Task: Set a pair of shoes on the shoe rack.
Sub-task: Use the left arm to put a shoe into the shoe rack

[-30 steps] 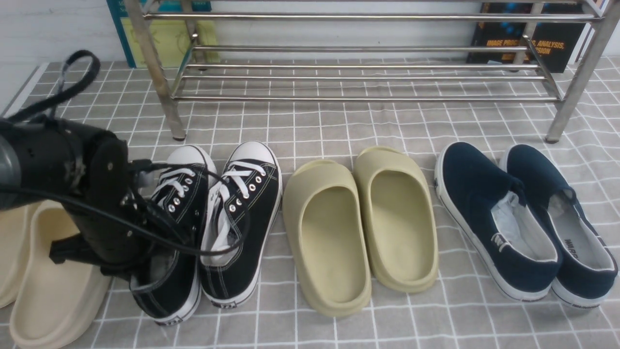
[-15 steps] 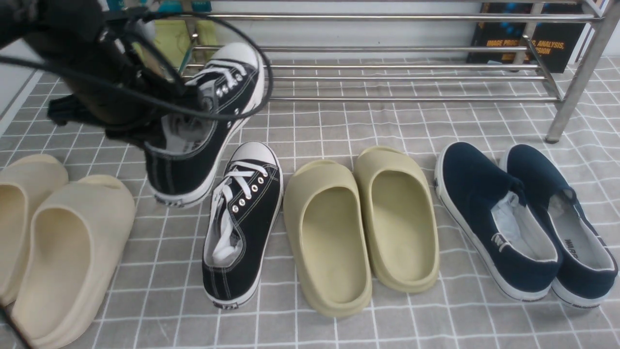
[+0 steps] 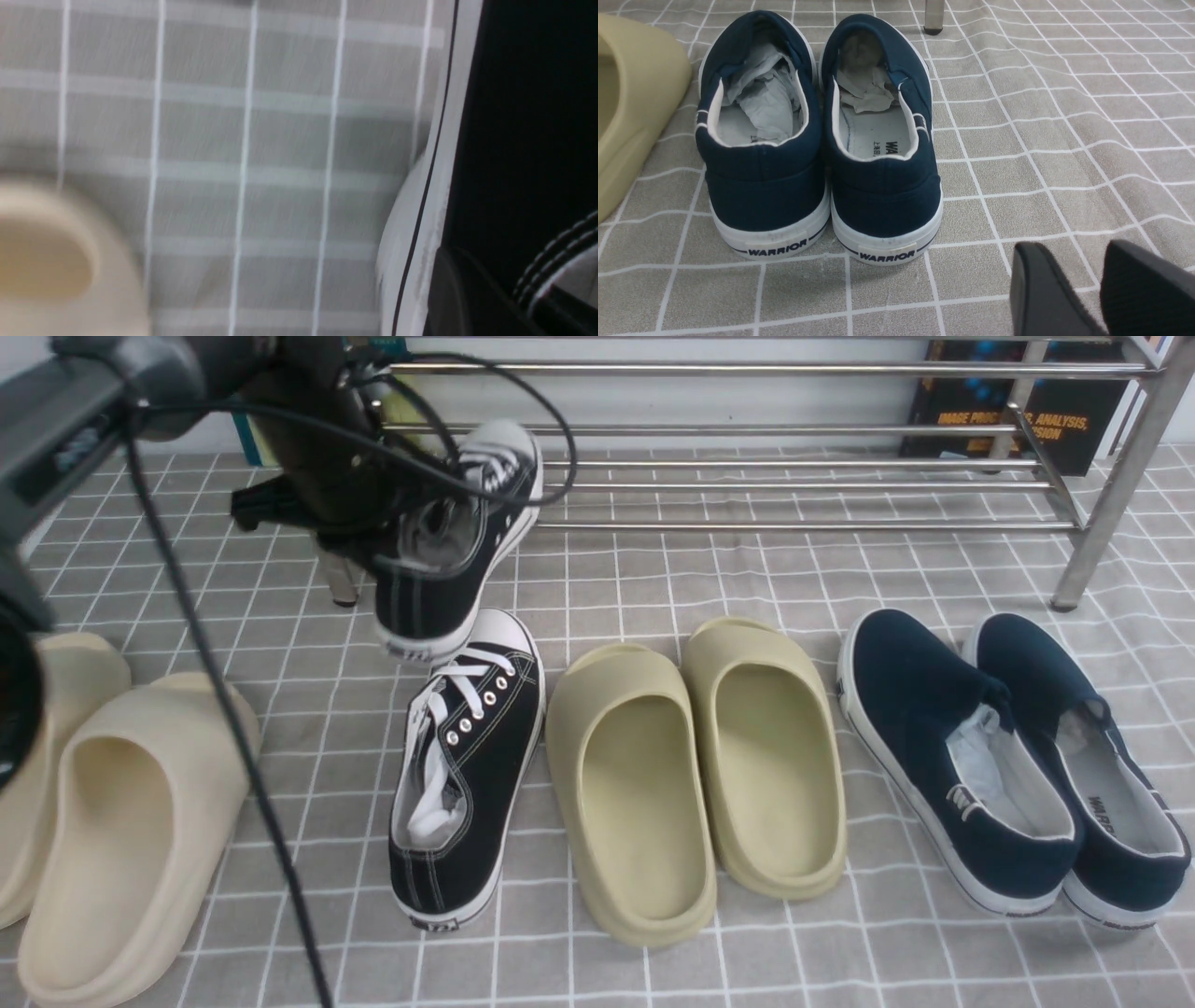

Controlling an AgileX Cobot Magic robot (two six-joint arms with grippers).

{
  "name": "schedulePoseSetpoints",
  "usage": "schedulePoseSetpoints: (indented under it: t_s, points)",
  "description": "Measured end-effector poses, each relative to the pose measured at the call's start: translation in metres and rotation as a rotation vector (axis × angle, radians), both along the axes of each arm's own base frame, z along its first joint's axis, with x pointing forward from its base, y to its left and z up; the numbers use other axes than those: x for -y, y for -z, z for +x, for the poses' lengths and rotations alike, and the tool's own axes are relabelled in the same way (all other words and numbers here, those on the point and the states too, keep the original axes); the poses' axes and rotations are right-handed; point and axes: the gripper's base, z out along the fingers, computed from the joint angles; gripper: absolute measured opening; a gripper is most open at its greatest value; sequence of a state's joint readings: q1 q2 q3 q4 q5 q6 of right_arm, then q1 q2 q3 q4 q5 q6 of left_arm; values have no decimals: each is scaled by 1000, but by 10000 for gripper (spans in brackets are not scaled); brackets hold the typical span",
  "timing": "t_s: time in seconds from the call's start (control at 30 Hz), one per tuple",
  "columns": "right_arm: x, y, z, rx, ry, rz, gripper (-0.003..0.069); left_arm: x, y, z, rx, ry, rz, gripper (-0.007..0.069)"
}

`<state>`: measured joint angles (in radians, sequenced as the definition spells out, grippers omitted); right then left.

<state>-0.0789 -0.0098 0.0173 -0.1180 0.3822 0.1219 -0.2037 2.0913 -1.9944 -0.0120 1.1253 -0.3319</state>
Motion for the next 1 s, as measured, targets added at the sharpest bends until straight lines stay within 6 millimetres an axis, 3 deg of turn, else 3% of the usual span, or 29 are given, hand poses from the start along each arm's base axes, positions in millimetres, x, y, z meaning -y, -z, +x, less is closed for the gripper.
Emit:
schedulePoseSetpoints:
  t_s: [0.27,0.47,0.7,1.0]
  points:
    - [0,0,0,0,0,0,239,-6,14,49,86,-62,-31,-13]
    - [0,0,0,0,0,0,239,-4,16,64,161,-66,-49,-13]
    - [0,0,0,0,0,0,239,-5,13,67,201,-67,-46,15]
    - [0,0,0,0,0,0,239,-7,0,61,202,-64,-38,279]
